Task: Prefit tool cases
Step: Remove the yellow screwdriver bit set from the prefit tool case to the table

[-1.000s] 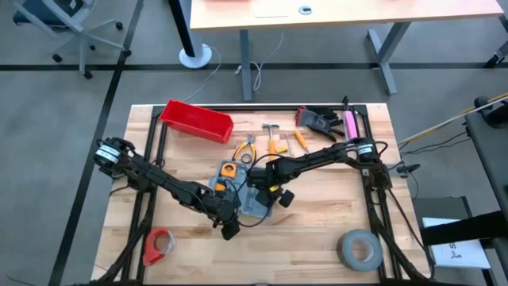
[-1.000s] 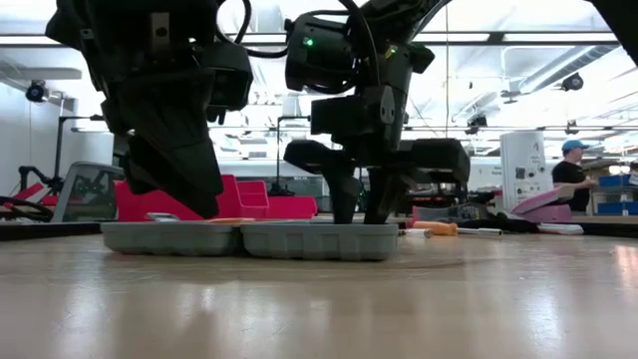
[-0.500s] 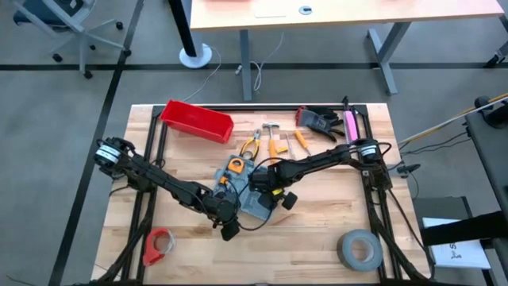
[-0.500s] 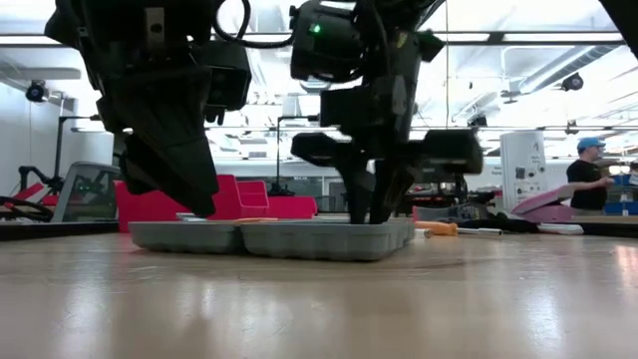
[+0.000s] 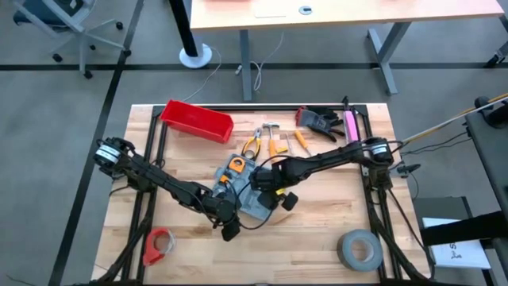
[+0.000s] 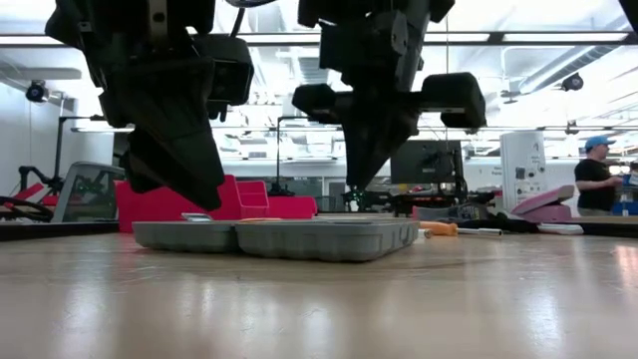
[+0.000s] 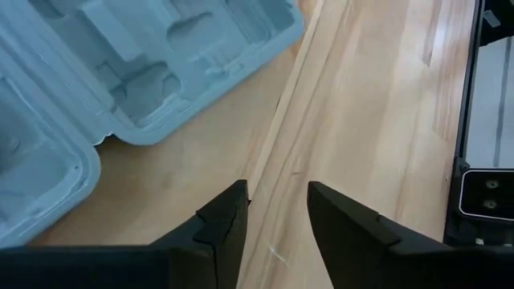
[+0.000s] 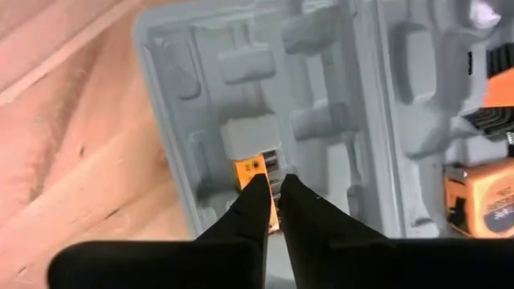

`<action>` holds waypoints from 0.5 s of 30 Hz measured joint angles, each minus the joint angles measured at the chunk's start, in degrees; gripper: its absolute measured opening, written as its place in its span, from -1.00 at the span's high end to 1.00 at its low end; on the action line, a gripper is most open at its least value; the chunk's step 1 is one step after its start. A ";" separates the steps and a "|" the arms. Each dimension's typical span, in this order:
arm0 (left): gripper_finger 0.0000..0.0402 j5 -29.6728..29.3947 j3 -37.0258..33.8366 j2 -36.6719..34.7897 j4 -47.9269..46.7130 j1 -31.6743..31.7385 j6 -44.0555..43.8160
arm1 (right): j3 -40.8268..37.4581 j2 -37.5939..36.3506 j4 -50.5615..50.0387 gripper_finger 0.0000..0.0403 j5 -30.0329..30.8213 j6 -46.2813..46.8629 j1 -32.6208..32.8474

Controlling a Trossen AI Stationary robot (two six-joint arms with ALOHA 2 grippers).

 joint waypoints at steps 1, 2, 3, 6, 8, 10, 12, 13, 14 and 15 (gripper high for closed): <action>0.31 0.01 -0.01 -0.01 0.02 0.00 0.00 | 0.00 0.26 0.04 0.87 -0.34 0.00 0.01; 0.31 -0.01 -0.01 0.00 -0.02 0.00 0.00 | 0.00 0.48 0.12 0.83 -0.48 0.01 0.05; 0.30 0.00 -0.01 0.00 -0.02 0.00 0.01 | 0.00 0.75 0.20 0.78 -0.52 0.02 0.04; 0.28 0.00 -0.01 -0.01 -0.01 0.00 0.10 | 0.00 1.97 0.75 0.63 -0.67 -0.33 -0.03; 0.27 -0.01 -0.01 0.00 -0.02 0.00 0.14 | 0.00 2.96 1.24 0.53 -0.66 -0.64 -0.25; 0.27 -0.01 -0.01 -0.01 -0.13 0.00 0.15 | 0.00 3.71 1.32 0.45 -0.57 -0.66 -0.42; 0.27 -0.01 -0.01 0.00 -0.13 0.00 0.15 | 0.00 4.23 1.51 0.39 -0.50 -0.59 -0.67; 0.28 0.00 0.00 0.00 -0.10 0.00 0.18 | 0.00 4.32 1.52 0.36 -0.50 -0.59 -0.83; 0.29 -0.01 -0.01 0.00 -0.12 0.00 0.20 | 0.00 4.34 1.45 0.34 -0.58 -0.56 -0.90; 0.29 -0.01 -0.01 -0.01 -0.13 0.00 0.20 | 0.00 4.34 1.52 0.32 -0.56 -0.56 -1.03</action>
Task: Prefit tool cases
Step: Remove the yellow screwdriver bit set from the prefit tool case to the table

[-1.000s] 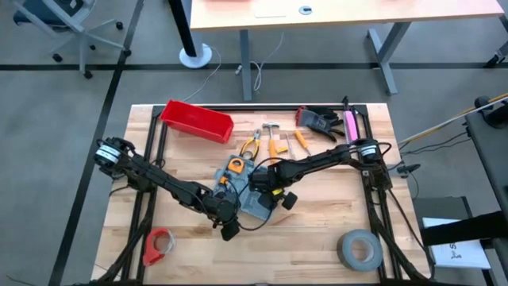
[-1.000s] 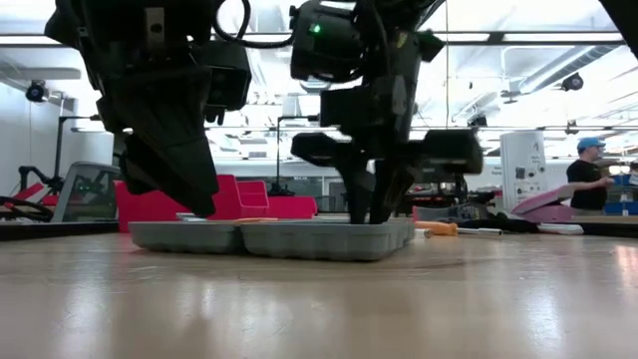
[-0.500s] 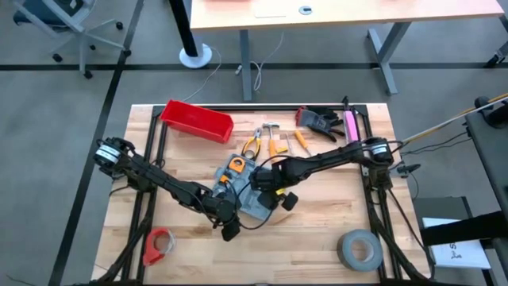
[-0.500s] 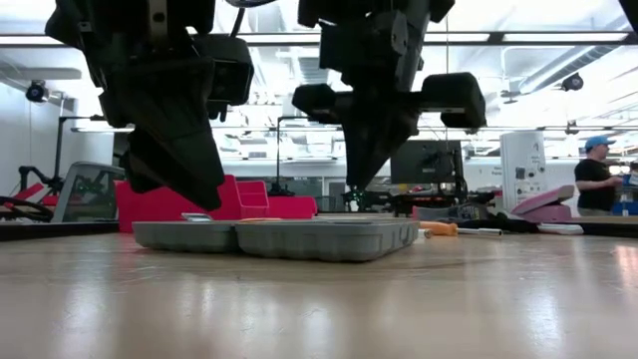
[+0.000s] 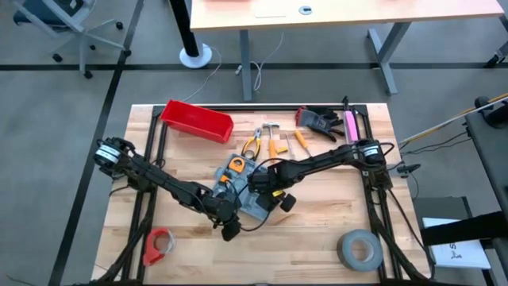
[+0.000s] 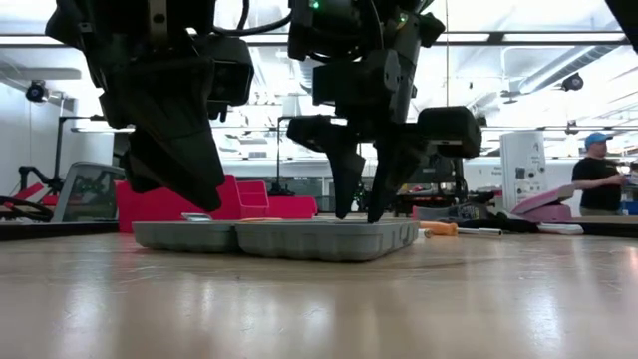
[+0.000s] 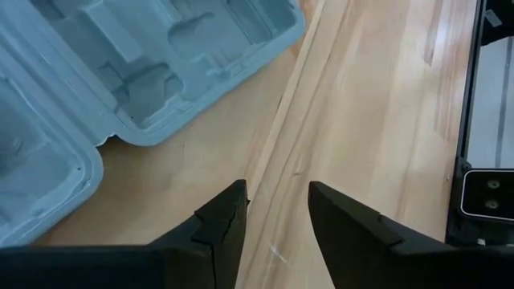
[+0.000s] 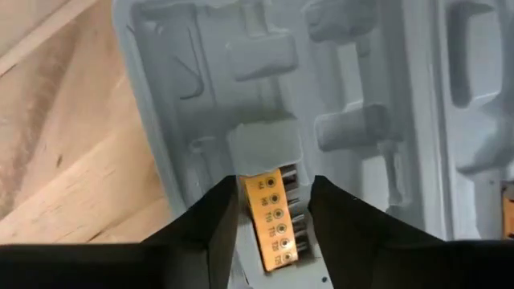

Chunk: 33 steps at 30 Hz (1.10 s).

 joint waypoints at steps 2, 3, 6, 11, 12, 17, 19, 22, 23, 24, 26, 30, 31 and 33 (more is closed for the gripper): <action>0.30 0.00 0.00 0.02 0.04 0.00 0.00 | 0.00 0.00 0.25 0.29 -0.05 0.04 -0.21; 0.30 0.00 0.01 0.02 0.00 0.00 0.00 | 0.00 0.00 0.27 0.27 -0.07 0.08 -0.24; 0.30 0.00 0.00 0.01 0.05 0.00 0.00 | 0.00 0.00 0.24 0.24 -0.18 0.11 -0.26; 0.28 0.00 0.00 0.01 0.04 -0.01 0.00 | 0.00 0.00 0.24 0.19 -0.33 0.11 -0.26; 0.27 0.00 0.01 0.02 0.05 0.00 0.00 | 0.00 0.00 0.26 0.18 -0.35 0.13 -0.26; 0.26 0.00 0.01 0.02 0.08 0.00 0.02 | 0.00 0.22 0.70 0.20 -0.35 0.13 -0.29; 0.27 0.00 0.01 0.02 0.04 0.00 0.02 | 0.00 0.37 0.68 0.21 -0.39 0.15 -0.44; 0.29 -0.02 0.00 0.02 0.08 -0.09 0.02 | -0.01 0.66 0.99 0.22 -0.60 0.09 -0.92; 0.29 -0.02 0.00 0.02 0.08 -0.11 0.02 | -0.02 0.82 1.00 0.21 -0.87 0.15 -1.17; 0.30 -0.02 0.00 0.02 0.07 -0.13 0.02 | -0.24 0.94 1.05 0.21 -1.52 0.33 -1.51; 0.30 -0.02 0.02 0.02 0.10 -0.13 0.02 | -0.66 1.68 1.57 0.20 -2.97 0.35 -2.30; 0.30 -0.02 0.00 0.02 0.09 -0.19 0.02 | -0.59 4.21 2.33 0.19 -4.04 0.55 -3.73; 0.30 -0.02 0.00 0.02 0.10 -0.26 0.02 | -0.52 4.74 2.35 0.20 -4.09 0.60 -3.91; 0.28 -0.02 0.01 0.02 0.08 -0.38 -0.08 | -0.48 5.80 2.29 0.22 -4.38 0.56 -4.13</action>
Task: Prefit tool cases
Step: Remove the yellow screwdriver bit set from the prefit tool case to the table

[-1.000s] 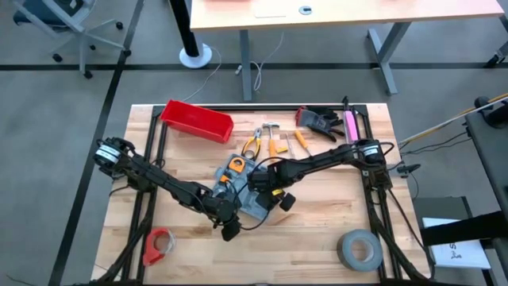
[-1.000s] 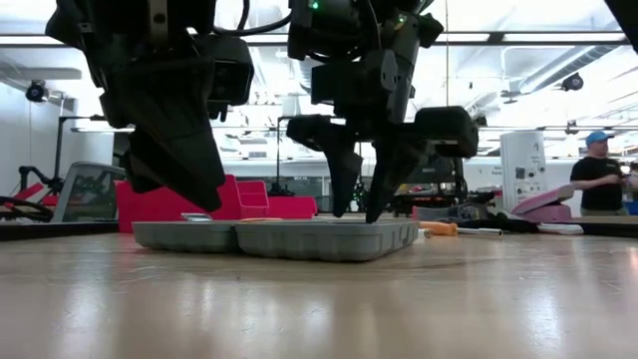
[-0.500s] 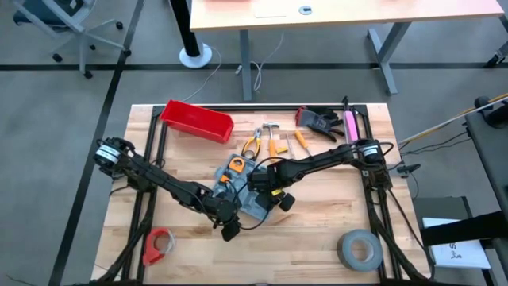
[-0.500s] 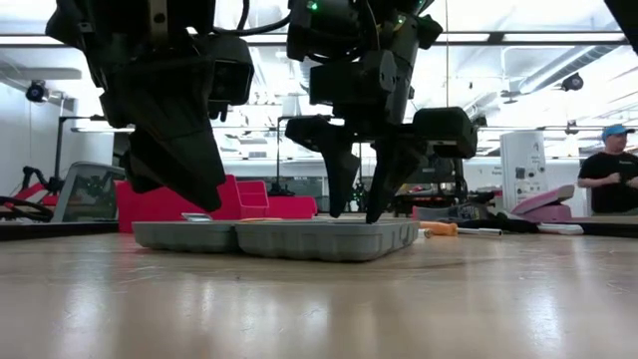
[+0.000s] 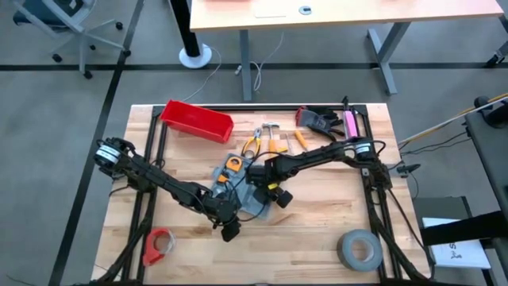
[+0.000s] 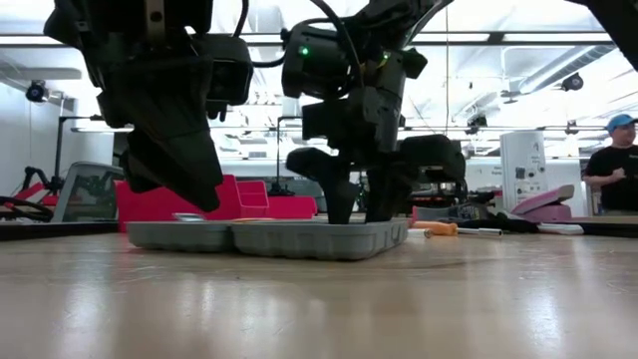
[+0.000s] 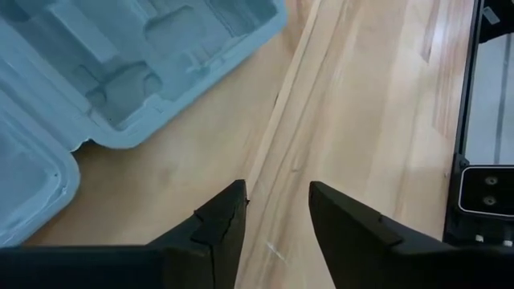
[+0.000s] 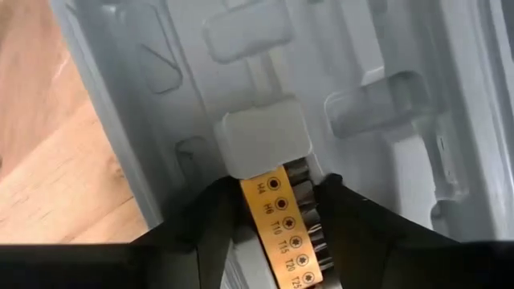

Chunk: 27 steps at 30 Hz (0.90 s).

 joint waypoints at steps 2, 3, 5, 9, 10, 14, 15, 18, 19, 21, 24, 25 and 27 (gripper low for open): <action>0.27 0.02 -0.01 0.00 0.04 -0.15 -0.07 | 0.00 0.24 0.05 0.24 -0.31 -0.06 -0.02; 0.27 0.02 0.00 0.00 -0.02 -0.23 -0.07 | 0.00 0.32 0.06 0.26 -0.43 -0.14 -0.02; 0.26 0.02 0.01 0.00 0.05 -0.23 -0.21 | -0.04 0.26 0.17 0.31 -0.50 -0.42 -0.02; 0.27 0.32 -0.01 0.00 0.07 -0.23 -0.31 | -0.07 -0.07 0.29 0.50 -0.41 -0.48 0.09; 0.28 0.38 0.00 0.00 0.07 -0.23 -0.31 | -0.09 -0.12 0.31 0.55 -0.36 -0.65 0.11; 0.30 0.95 0.00 0.00 0.08 -0.26 -0.48 | -0.13 -0.35 0.31 0.63 -0.11 -0.41 0.15; 0.31 1.02 -0.01 0.00 0.07 -0.28 -0.48 | -0.15 -0.40 0.31 0.63 -0.05 -0.40 0.20; 0.31 1.13 0.01 0.00 0.07 -0.38 -0.50 | -0.09 -0.90 0.08 0.63 0.19 -0.15 0.42; 0.31 1.13 0.01 0.00 0.04 -0.40 -0.51 | 0.21 -1.01 -0.24 0.63 0.31 0.12 0.48; 0.30 1.12 0.01 -0.02 0.05 -0.45 -0.51 | 0.91 -1.56 -0.92 0.63 0.42 0.56 0.51; 0.28 1.11 -0.01 -0.07 0.04 -0.45 -0.53 | 1.98 -2.18 -2.65 0.63 0.72 0.78 0.69; 0.28 1.11 0.00 -0.07 0.04 -0.45 -0.71 | 2.42 -2.31 -3.37 0.63 1.14 0.85 0.83; 0.28 1.11 -0.01 -0.07 0.05 -0.47 -0.93 | 3.44 -2.99 -4.05 0.63 2.88 0.82 1.15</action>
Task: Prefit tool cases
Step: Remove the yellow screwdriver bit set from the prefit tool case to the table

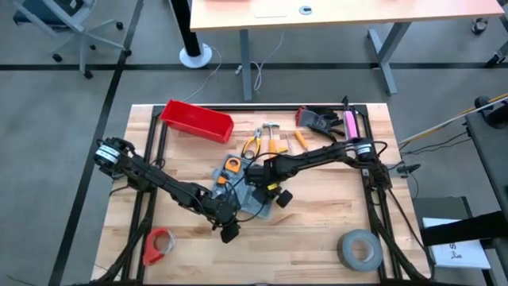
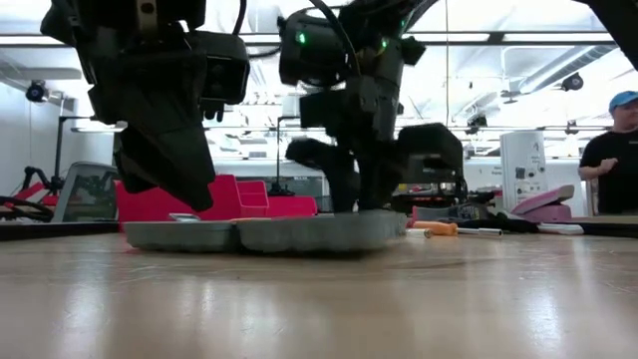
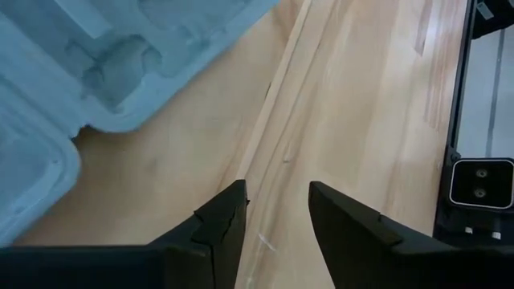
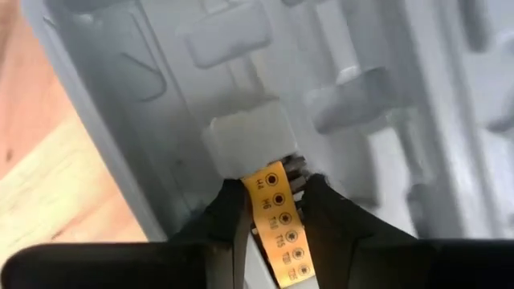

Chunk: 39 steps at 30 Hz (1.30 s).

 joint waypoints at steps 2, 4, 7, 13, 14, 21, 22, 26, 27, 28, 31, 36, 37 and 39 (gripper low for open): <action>0.29 0.00 0.01 -0.04 0.05 -0.03 -0.01 | 0.99 -0.72 -0.96 0.63 0.42 -0.19 0.25; 0.31 0.00 0.00 -0.07 0.06 -0.03 -0.03 | 1.36 -1.29 -1.98 0.64 0.51 0.11 0.40; 0.32 0.00 0.00 -0.07 0.04 -0.07 -0.03 | 1.68 -1.73 -2.67 0.66 0.51 0.67 0.65; 0.29 0.00 0.00 -0.09 0.04 -0.14 -0.23 | 1.99 -2.90 -4.27 0.72 1.48 0.69 0.77; 0.28 0.00 0.01 -0.09 0.06 -0.16 -0.24 | 1.96 -2.90 -4.67 0.72 2.23 0.66 0.67; 0.28 0.00 0.00 -0.09 0.04 -0.40 -0.47 | 1.97 -4.12 -6.00 0.71 4.86 -0.19 -1.68; 0.28 0.00 0.00 -0.09 0.04 -0.42 -0.47 | 1.99 -4.40 -6.29 0.72 4.84 -0.19 -2.15; 0.30 -0.02 0.00 -0.09 0.04 -0.67 -0.47 | 1.99 -6.21 -7.76 0.74 4.86 0.36 -4.13; 0.31 -0.02 0.02 -0.09 0.04 -0.68 -0.47 | 1.99 -6.54 -8.02 0.73 4.97 0.73 -4.66; 0.31 -0.02 0.00 -0.09 0.01 -0.68 -0.47 | 2.01 -6.73 -8.31 0.72 5.31 1.02 -5.13; 0.30 -0.02 0.01 -0.09 0.07 -0.68 -0.47 | 2.01 -7.43 -9.48 0.69 7.43 1.50 -6.61; 0.27 -0.04 0.00 -0.09 0.43 -0.73 -0.47 | 1.96 -7.59 -12.02 0.71 7.83 2.51 -9.69; 0.27 -0.04 0.02 -0.09 0.43 -0.77 -0.47 | 1.82 -7.59 -12.19 0.72 7.83 2.64 -10.35; 0.27 -0.04 0.00 -0.09 0.43 -0.81 -0.47 | 1.53 -7.59 -12.39 0.73 7.75 3.04 -11.77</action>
